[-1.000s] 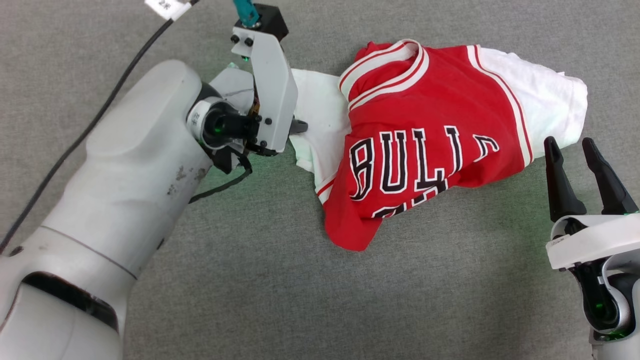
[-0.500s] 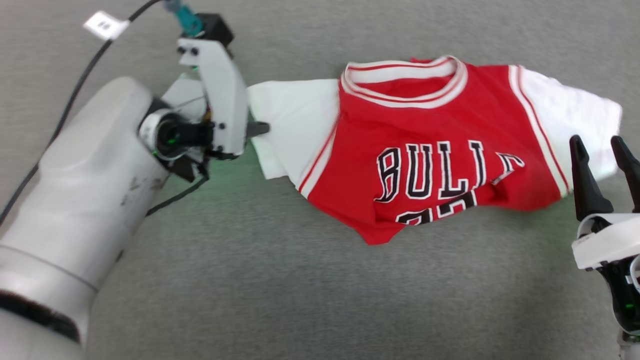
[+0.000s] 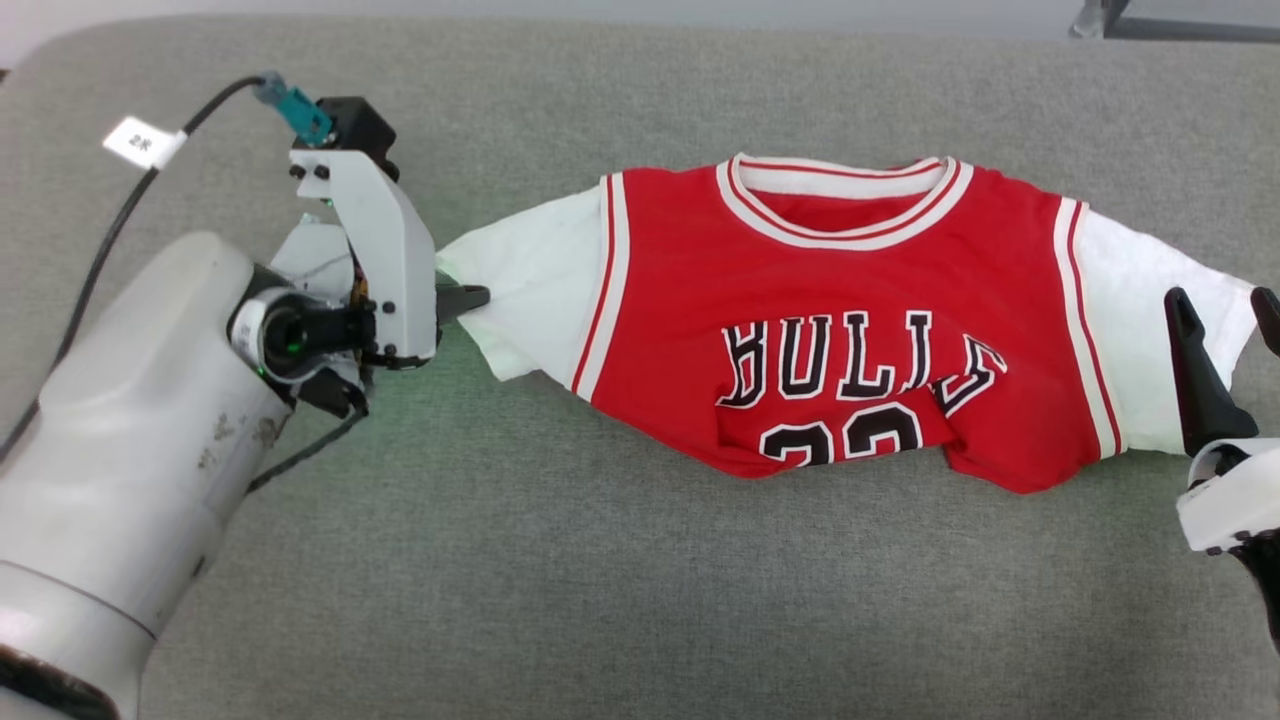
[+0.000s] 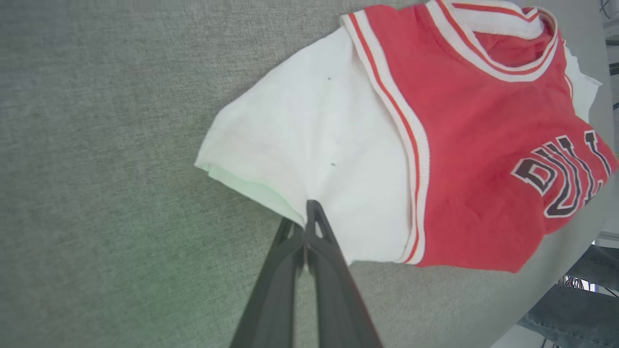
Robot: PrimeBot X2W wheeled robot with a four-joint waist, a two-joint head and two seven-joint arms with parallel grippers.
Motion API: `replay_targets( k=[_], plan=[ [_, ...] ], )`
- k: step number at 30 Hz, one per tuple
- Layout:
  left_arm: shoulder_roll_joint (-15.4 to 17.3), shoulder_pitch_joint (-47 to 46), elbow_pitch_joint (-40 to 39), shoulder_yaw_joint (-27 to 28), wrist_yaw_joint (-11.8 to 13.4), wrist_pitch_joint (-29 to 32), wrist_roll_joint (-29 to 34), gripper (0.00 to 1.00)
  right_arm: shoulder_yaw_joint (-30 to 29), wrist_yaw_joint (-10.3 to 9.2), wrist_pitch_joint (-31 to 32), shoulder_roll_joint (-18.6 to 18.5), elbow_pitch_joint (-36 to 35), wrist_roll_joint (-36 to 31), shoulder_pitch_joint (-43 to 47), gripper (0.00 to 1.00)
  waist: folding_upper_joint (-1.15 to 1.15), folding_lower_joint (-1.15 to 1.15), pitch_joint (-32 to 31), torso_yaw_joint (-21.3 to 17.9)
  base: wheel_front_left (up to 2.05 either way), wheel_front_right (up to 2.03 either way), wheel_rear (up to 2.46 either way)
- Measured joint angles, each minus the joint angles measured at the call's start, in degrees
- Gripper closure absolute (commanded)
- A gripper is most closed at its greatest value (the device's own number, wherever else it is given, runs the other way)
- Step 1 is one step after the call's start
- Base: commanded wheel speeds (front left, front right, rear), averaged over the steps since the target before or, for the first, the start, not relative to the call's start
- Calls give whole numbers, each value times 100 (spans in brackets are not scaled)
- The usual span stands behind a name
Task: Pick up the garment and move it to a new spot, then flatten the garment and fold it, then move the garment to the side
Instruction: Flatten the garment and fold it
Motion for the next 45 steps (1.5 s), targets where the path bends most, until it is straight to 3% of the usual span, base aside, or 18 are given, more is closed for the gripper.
replay_targets(
  k=[1,2,7,13,16,22,26,30,33,40,45],
  plan=[
    [1,31,-22,7,0,-85,-11,23,-7,0,45,-37,13,0,1,0,0,0,-29,10,0,0,0],
    [3,69,-52,13,0,-194,-13,0,-4,0,90,-89,38,0,3,0,0,0,-58,20,0,0,0],
    [99,387,-246,163,0,-944,-93,0,260,0,352,-331,237,16,16,0,0,0,-230,61,0,0,0],
    [371,924,-538,227,0,-2837,454,0,433,-2,813,-770,738,7,-175,0,0,0,-398,236,0,0,0],
    [314,1337,-568,314,48,-3869,675,0,492,-1,1294,-1010,1084,47,-380,0,0,0,-454,389,0,0,0],
    [237,2170,-871,96,472,-5321,1479,0,555,-1,2226,-1685,1950,327,-1065,0,0,0,-507,766,0,0,0],
    [155,2591,-1367,168,886,-5568,1952,0,591,-1,2547,-2096,2514,401,-1574,0,0,0,-467,1041,0,0,0],
    [84,3017,-2229,816,1329,-5594,2629,0,743,-1,2997,-2403,2994,564,-1991,0,0,0,-355,1294,0,0,0],
    [30,3429,-2838,1239,1526,-5608,3197,0,865,0,3334,-2573,3290,667,-2252,0,0,0,-195,1426,0,0,0],
    [-83,3928,-3589,1812,1604,-5608,3865,0,1270,0,3939,-2833,3593,988,-2460,0,0,0,184,1654,0,0,0],
    [-163,4008,-3734,2101,1508,-5609,3976,0,1443,0,3843,-3014,3599,1039,-2605,0,0,0,390,1721,0,0,0]
  ],
)
